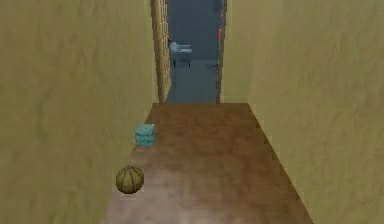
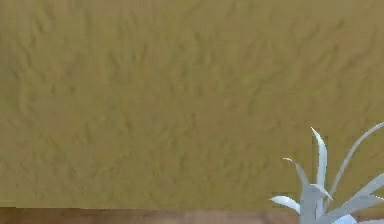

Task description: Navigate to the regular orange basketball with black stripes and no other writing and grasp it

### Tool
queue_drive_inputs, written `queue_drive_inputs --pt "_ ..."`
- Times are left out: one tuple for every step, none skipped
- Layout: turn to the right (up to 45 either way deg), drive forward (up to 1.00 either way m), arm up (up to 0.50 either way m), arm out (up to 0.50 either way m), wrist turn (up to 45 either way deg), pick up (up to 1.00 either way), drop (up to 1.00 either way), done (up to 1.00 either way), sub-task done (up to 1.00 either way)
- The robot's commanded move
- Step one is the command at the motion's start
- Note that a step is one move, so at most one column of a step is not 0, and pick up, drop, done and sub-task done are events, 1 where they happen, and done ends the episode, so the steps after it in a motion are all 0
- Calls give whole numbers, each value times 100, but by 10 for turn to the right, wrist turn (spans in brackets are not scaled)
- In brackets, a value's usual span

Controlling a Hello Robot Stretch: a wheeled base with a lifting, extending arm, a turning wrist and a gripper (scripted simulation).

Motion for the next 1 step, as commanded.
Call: queue_drive_inputs --pt "0 60 0 0 0 0 0 0 0"
